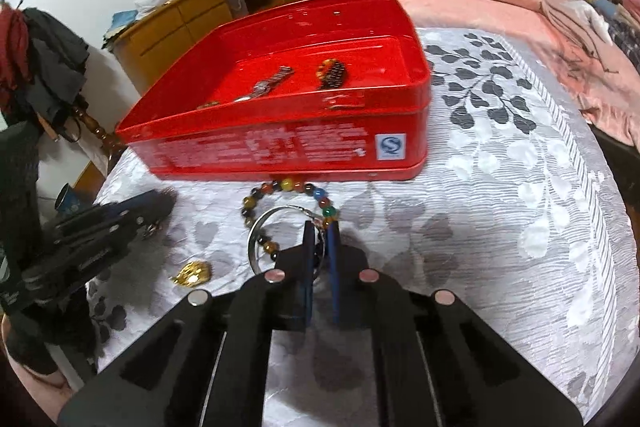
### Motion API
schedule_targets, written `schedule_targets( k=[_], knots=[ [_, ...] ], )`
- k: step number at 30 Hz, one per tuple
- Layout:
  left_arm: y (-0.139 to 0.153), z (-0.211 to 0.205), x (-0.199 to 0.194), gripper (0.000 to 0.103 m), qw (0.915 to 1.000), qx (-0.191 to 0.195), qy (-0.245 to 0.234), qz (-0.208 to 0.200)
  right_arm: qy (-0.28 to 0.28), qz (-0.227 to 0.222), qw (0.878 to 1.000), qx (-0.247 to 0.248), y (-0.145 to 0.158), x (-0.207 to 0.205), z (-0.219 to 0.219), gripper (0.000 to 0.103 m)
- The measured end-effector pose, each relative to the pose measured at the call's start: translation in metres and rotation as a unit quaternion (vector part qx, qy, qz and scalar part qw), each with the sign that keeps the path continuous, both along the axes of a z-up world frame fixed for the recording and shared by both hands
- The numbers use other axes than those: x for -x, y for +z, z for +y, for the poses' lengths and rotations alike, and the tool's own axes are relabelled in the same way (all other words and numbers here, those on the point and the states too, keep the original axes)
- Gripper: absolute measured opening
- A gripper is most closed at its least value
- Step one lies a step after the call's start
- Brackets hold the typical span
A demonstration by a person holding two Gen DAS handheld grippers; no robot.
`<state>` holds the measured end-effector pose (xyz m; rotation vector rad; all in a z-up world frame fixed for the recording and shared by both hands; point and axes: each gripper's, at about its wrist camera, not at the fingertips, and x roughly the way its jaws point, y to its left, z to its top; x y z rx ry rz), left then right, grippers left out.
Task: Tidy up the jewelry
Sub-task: 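Grasp the silver chain necklace with the left tool while the right grasps the silver bangle, then carry the chain necklace and bangle into the red tin and release both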
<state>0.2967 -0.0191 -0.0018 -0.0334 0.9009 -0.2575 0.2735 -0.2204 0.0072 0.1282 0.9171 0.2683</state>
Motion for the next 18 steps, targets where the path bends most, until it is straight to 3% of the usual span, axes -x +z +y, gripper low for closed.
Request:
schedule_targets(
  k=[5, 9, 14, 18],
  knots=[
    [0.000, 0.001, 0.000, 0.019, 1.0000, 0.006, 0.001, 0.001, 0.011, -0.002, 1.000, -0.005, 0.003, 0.010, 0.003, 0.004],
    [0.000, 0.002, 0.000, 0.019, 1.0000, 0.005, 0.001, 0.001, 0.006, 0.003, 1.000, 0.009, 0.002, 0.014, 0.004, 0.008],
    [0.001, 0.002, 0.000, 0.019, 1.0000, 0.003, 0.001, -0.001, 0.021, -0.005, 1.000, 0.018, 0.005, 0.020, 0.017, 0.036],
    [0.001, 0.002, 0.002, 0.019, 1.0000, 0.007, 0.001, 0.000, 0.030, -0.003, 0.999, 0.036, 0.002, 0.020, 0.031, 0.047]
  ],
)
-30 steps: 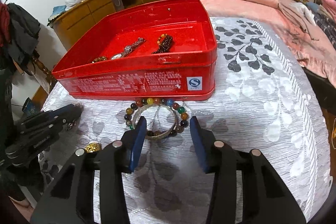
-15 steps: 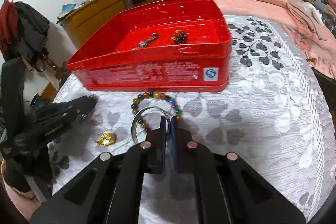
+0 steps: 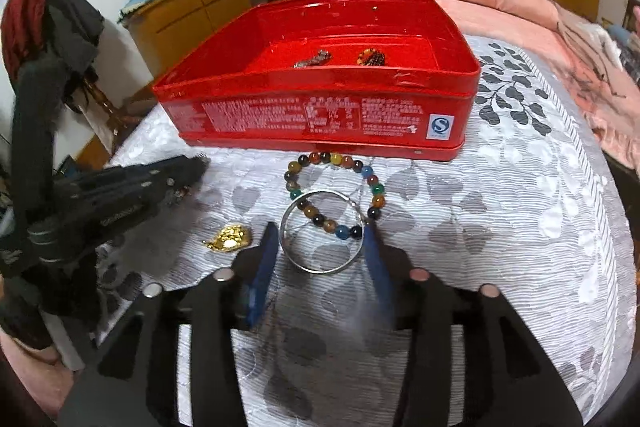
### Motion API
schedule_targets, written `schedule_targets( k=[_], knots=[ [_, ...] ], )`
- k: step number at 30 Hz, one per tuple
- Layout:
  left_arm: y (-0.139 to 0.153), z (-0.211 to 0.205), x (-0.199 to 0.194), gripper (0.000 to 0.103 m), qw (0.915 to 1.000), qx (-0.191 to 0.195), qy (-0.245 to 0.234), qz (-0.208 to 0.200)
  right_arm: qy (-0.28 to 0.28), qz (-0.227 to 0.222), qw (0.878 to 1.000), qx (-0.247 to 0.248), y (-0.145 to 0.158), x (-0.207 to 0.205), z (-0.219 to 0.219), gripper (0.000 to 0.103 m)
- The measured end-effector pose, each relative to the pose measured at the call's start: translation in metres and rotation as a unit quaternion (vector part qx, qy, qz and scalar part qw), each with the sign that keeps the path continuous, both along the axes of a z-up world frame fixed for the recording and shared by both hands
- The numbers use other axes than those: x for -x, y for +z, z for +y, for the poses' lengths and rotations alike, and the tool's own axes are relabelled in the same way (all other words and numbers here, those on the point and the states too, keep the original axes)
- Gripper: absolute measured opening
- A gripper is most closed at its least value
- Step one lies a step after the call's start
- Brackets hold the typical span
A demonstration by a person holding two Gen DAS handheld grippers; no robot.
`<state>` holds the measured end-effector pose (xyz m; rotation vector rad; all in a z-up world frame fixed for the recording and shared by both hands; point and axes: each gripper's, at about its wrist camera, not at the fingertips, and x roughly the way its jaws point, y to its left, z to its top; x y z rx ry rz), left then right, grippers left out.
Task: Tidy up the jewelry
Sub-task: 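Carry the chain necklace and bangle into the red tin and release both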
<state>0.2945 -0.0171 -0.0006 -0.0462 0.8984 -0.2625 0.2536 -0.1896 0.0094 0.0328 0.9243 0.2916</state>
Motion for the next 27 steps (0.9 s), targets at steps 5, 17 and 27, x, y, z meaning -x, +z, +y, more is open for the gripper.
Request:
schedule_targets(
  k=[5, 17, 27],
  knots=[
    [0.000, 0.000, 0.000, 0.019, 1.0000, 0.003, 0.000, 0.001, -0.006, 0.011, 1.000, 0.007, -0.008, -0.007, 0.003, 0.048],
    [0.002, 0.003, 0.006, 0.018, 1.0000, 0.005, 0.002, -0.004, -0.010, -0.006, 1.000, 0.011, -0.001, 0.005, 0.002, 0.046],
    [0.011, 0.003, 0.024, 0.017, 0.9998, 0.010, 0.005, -0.018, -0.006, -0.021, 1.000, 0.008, 0.014, 0.015, 0.002, 0.046]
  ],
)
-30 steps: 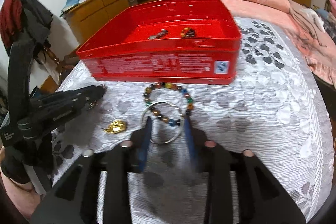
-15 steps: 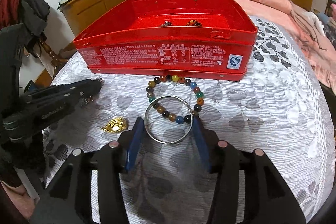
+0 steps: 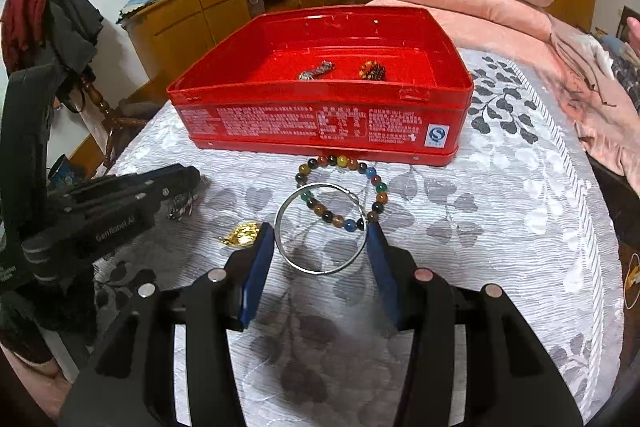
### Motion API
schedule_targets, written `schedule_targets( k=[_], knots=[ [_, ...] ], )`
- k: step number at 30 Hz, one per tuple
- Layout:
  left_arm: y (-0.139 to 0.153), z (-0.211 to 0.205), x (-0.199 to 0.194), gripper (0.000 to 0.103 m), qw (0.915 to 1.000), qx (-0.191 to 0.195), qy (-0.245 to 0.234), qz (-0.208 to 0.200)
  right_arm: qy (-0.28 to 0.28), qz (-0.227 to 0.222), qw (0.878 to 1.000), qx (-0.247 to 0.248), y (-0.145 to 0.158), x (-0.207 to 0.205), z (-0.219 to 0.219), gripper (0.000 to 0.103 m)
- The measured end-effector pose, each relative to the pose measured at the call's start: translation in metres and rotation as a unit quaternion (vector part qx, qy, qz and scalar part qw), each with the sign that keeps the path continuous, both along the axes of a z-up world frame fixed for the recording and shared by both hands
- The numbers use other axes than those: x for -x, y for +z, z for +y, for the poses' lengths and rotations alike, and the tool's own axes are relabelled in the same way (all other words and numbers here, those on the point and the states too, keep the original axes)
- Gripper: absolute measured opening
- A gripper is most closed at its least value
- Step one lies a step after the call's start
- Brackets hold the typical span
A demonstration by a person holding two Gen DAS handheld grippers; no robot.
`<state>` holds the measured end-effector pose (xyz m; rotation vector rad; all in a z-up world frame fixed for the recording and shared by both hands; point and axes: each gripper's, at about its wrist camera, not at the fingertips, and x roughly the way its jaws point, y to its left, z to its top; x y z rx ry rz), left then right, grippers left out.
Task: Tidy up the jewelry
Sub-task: 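Carry the chain necklace and bangle into the red tin and release both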
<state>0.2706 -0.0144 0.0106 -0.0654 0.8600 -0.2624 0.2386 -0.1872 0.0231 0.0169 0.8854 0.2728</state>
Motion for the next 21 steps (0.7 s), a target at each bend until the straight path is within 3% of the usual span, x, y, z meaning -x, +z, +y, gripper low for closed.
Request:
schedule_targets(
  k=[21],
  knots=[
    [0.035, -0.010, 0.018, 0.015, 0.9988, 0.012, -0.017, -0.043, -0.009, -0.033, 0.999, -0.011, 0.030, 0.002, -0.010, 0.046]
  ],
)
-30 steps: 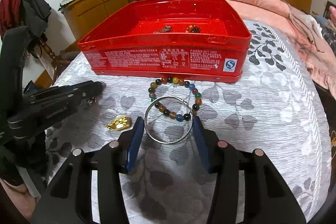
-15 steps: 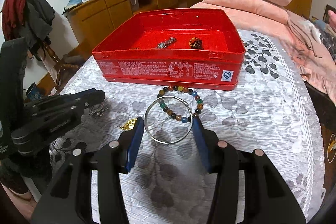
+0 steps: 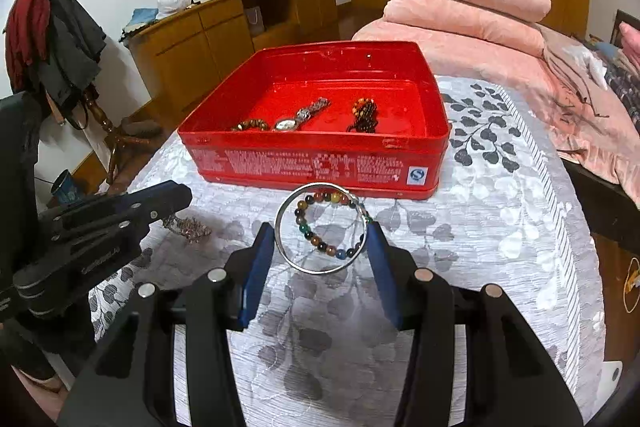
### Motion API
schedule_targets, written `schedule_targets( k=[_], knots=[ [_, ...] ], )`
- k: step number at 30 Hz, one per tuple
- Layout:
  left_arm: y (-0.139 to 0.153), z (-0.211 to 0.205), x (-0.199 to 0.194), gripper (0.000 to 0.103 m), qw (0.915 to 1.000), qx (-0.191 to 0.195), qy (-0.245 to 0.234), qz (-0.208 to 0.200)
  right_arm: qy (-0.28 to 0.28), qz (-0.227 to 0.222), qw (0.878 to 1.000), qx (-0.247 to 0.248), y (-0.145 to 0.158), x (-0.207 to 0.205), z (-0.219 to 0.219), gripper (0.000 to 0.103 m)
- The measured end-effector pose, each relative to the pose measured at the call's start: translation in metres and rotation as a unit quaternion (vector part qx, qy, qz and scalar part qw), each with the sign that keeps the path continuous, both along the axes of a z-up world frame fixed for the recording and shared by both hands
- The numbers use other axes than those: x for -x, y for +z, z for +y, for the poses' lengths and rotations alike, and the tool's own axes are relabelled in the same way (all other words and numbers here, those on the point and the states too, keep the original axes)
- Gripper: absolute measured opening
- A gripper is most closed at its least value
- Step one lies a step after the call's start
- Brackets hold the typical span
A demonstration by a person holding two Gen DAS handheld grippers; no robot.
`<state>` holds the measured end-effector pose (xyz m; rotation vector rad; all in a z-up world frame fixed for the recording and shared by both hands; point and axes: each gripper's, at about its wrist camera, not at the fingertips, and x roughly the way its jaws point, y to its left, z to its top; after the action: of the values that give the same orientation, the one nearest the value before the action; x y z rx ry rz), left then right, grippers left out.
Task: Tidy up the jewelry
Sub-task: 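Carry the chain necklace and bangle into the red tin and release both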
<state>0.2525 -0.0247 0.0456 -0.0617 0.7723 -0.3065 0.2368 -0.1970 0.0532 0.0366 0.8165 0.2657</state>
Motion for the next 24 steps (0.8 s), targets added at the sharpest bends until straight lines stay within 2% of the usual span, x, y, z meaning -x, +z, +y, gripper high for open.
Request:
schedule_targets(
  k=[6, 14, 24],
  knots=[
    [0.015, 0.009, 0.000, 0.015, 0.9997, 0.022, 0.003, -0.013, -0.002, -0.009, 1.000, -0.002, 0.007, -0.003, -0.003, 0.046],
    [0.044, 0.014, -0.013, 0.015, 0.9984, 0.033, 0.010, -0.045, 0.003, -0.029, 1.000, -0.007, 0.026, -0.014, -0.004, 0.046],
    [0.065, 0.004, -0.049, 0.015, 0.9973, 0.042, 0.011, -0.059, 0.010, -0.044, 0.999, -0.011, 0.047, -0.046, -0.001, 0.046]
  ],
)
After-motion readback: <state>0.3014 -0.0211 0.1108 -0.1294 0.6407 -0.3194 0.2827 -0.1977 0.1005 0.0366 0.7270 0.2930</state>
